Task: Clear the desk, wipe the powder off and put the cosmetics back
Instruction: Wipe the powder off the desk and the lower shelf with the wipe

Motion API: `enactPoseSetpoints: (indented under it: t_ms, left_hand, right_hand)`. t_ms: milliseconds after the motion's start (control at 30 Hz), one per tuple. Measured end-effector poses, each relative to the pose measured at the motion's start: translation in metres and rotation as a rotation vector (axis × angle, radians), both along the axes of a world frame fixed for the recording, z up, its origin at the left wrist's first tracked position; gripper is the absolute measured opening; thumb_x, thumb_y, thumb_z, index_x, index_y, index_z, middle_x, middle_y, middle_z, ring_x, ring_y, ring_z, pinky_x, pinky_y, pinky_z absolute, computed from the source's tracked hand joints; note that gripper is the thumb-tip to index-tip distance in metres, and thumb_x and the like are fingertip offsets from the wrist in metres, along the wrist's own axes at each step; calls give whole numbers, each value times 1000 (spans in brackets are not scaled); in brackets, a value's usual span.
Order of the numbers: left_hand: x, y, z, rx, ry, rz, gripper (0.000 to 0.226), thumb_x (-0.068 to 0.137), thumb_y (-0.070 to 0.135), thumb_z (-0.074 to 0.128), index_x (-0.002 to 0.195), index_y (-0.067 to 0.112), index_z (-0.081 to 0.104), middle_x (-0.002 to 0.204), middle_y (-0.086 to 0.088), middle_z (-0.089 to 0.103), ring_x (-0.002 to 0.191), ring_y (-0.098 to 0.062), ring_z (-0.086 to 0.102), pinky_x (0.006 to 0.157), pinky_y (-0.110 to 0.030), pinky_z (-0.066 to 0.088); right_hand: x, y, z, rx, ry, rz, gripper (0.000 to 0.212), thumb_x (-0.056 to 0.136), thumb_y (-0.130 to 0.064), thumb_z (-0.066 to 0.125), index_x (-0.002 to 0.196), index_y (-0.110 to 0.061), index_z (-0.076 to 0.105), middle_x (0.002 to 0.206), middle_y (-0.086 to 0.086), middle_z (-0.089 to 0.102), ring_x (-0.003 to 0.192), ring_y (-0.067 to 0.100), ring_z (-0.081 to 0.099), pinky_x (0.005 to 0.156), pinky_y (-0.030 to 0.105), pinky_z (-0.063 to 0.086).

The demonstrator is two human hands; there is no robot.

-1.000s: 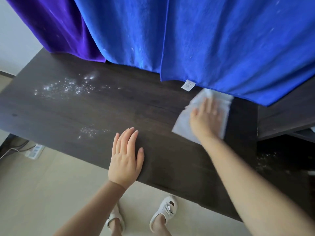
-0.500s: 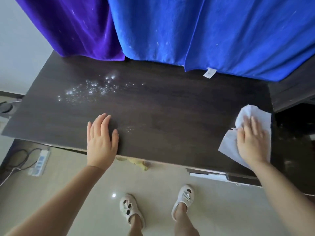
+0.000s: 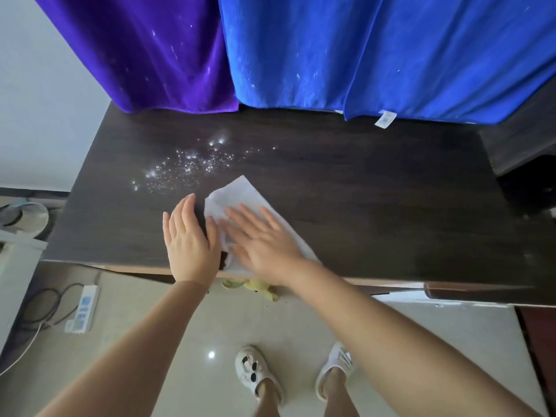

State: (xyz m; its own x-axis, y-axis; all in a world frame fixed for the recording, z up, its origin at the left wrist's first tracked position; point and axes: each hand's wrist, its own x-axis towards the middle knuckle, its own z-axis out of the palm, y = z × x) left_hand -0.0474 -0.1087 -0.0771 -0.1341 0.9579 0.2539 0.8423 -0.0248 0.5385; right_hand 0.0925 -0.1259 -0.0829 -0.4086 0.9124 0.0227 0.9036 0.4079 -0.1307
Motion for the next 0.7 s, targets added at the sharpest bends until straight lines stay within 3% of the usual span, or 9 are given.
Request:
enactPoseSetpoints:
  t_ms: [67, 133, 233, 300, 367, 467, 600, 700]
  left_hand:
    - [-2, -1, 0, -11, 33, -24, 52, 89, 30, 30, 131, 1, 41, 133, -16, 49, 125, -32, 42, 114, -42, 14]
    - [-1, -1, 2, -19, 69, -50, 52, 90, 30, 29, 131, 2, 41, 133, -15, 49, 125, -31, 42, 114, -42, 14]
    - [0, 0, 1, -40, 110, -62, 52, 90, 32, 28, 132, 3, 39, 133, -14, 48, 126, -29, 41, 113, -44, 14]
    - [0, 0, 1, -50, 130, -66, 53, 90, 32, 28, 132, 3, 38, 134, -14, 47, 126, -29, 40, 113, -45, 15]
    - [0, 0, 1, -49, 137, -66, 53, 90, 33, 28, 133, 3, 38, 135, -14, 47, 127, -29, 40, 113, -46, 15]
    - [0, 0, 1, -42, 127, -59, 53, 90, 33, 29, 133, 3, 38, 135, -14, 48, 127, -29, 40, 113, -46, 14]
    - [0, 0, 0, -45, 120, -52, 55, 88, 35, 31, 132, 4, 40, 136, -14, 48, 127, -29, 42, 112, -46, 14]
    - [1, 0, 0, -51, 139, -57, 54, 88, 35, 31, 132, 4, 41, 135, -13, 48, 126, -29, 42, 112, -47, 16]
  right_hand:
    - [44, 0, -4, 30, -23, -106, 49, 92, -36, 29, 133, -18, 50, 141, 5, 49, 130, 24, 46, 108, 42, 29]
    - [103, -9, -6, 32, -89, -364, 51, 92, -34, 27, 132, -13, 50, 141, 10, 48, 129, 31, 46, 103, 47, 39]
    - [178, -39, -4, -111, -158, -722, 64, 91, -39, 8, 141, -10, 36, 149, 15, 34, 138, 32, 32, 107, 53, 31]
    - [181, -47, -1, -139, -140, -872, 70, 89, -42, 2, 143, -9, 31, 150, 18, 31, 139, 33, 28, 107, 56, 29]
    - [146, -38, -1, -84, -87, -922, 66, 89, -41, 13, 138, -4, 39, 144, 23, 38, 134, 40, 36, 104, 59, 31]
    - [61, -16, -2, 68, -69, -556, 54, 88, -35, 31, 126, -6, 55, 132, 21, 54, 122, 43, 50, 101, 54, 37]
    - [-5, 1, 2, 47, -29, 72, 50, 91, -38, 31, 134, -17, 48, 140, 7, 49, 131, 27, 44, 108, 44, 19]
    - [31, 13, -3, 37, -77, 119, 49, 89, -35, 34, 131, -18, 51, 140, 7, 50, 129, 27, 46, 106, 42, 21]
